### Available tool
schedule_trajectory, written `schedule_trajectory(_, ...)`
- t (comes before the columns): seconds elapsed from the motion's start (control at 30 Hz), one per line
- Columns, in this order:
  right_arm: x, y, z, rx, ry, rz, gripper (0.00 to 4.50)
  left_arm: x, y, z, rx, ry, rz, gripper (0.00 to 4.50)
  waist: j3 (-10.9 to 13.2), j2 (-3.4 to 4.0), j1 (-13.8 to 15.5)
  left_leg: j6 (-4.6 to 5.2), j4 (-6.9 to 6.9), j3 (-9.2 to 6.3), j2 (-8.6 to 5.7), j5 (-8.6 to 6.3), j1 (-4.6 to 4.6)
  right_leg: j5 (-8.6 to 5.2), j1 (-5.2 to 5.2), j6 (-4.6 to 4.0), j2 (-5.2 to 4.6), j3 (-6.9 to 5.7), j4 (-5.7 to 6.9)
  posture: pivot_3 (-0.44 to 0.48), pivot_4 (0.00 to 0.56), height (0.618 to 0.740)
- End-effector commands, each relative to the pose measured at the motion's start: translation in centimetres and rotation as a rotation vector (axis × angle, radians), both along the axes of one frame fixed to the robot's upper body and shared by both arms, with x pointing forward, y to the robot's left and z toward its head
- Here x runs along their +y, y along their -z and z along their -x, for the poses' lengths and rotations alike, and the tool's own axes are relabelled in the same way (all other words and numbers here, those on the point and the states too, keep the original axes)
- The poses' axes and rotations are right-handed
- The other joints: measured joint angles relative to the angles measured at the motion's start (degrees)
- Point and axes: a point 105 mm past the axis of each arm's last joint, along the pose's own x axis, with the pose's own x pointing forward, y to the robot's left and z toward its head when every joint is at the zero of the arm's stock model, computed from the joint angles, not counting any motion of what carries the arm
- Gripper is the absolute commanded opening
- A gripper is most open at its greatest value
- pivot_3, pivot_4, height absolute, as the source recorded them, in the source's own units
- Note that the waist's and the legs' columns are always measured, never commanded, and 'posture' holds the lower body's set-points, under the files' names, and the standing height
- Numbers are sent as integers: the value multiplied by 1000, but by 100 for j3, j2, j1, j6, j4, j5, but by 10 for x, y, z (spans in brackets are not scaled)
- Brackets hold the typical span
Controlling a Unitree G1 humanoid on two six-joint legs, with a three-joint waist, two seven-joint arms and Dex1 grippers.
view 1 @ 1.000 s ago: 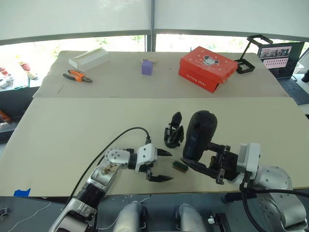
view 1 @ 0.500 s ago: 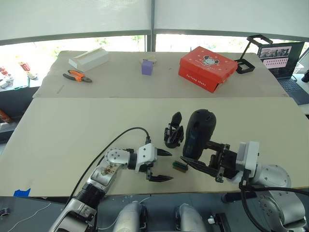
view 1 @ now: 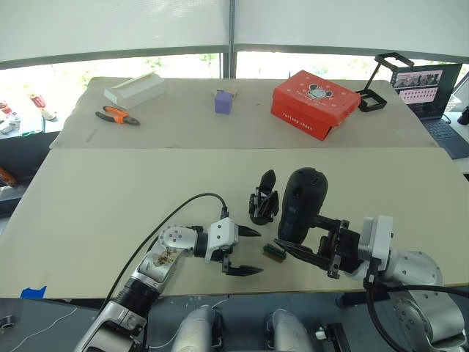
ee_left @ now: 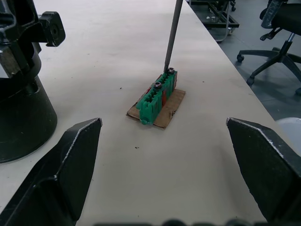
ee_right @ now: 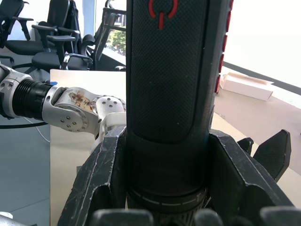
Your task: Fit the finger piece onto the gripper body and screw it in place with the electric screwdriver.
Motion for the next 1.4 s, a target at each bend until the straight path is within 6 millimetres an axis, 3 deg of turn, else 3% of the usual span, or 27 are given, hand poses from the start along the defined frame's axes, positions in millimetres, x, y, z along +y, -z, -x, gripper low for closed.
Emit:
schedule_trajectory(0.03,-1,-15,4,-99,4,-13,1915,0,2,4,14,6,8,4500,0,0,0,0,0,0,0,0,0,0,0,0,0,0,0,0,150,740)
schedule_trajectory(0.87,1,-5,2,-75,15,2,1915,-2,-1,3,17,4,16,4500,0,0,2,0,1,0,0,0,0,0,1,0,0,0,1,0,150,740)
schedule_trajectory(1.4,2,-9,-1,-133,34,-11,1915,-1,0,2,19,4,17,4500,0,0,-1,0,2,0,0,0,0,0,1,0,0,0,1,0,150,740)
